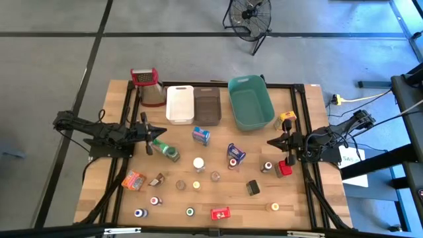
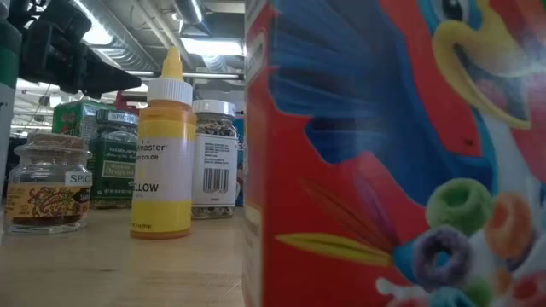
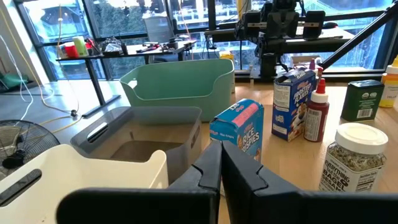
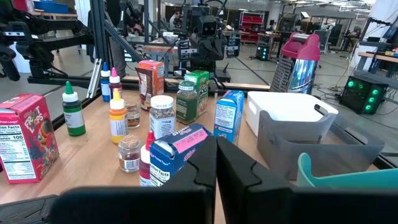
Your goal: Pick & Place Kitchen Items
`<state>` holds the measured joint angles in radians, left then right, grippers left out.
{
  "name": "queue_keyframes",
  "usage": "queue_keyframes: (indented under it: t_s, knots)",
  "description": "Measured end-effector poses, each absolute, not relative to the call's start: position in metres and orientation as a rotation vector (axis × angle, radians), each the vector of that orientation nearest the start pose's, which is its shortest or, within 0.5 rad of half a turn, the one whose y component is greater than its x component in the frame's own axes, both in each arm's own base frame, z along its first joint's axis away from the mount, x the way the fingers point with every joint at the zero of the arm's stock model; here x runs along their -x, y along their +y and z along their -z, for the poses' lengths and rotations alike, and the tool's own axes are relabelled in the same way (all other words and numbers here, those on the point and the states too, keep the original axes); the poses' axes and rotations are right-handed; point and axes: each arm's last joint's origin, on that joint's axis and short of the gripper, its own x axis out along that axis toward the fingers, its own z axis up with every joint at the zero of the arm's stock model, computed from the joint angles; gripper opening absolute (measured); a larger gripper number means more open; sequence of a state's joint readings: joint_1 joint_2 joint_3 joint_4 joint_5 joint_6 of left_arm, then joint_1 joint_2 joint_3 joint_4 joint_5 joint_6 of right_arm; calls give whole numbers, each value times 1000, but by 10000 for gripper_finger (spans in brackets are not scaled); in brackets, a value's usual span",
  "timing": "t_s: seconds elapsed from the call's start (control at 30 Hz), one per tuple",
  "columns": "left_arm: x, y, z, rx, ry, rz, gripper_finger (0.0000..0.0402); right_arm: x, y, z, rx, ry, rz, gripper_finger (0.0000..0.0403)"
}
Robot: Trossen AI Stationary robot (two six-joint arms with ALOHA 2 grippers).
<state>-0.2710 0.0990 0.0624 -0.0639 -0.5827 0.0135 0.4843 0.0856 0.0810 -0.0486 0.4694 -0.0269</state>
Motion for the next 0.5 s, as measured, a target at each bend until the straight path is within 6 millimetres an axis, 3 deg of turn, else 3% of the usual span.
queue_keyframes:
  t_s: [0.5]
  knots:
    - [-97, -10, -171, -56, 95, -311, 4, -91, 33, -180, 48, 41, -15, 9]
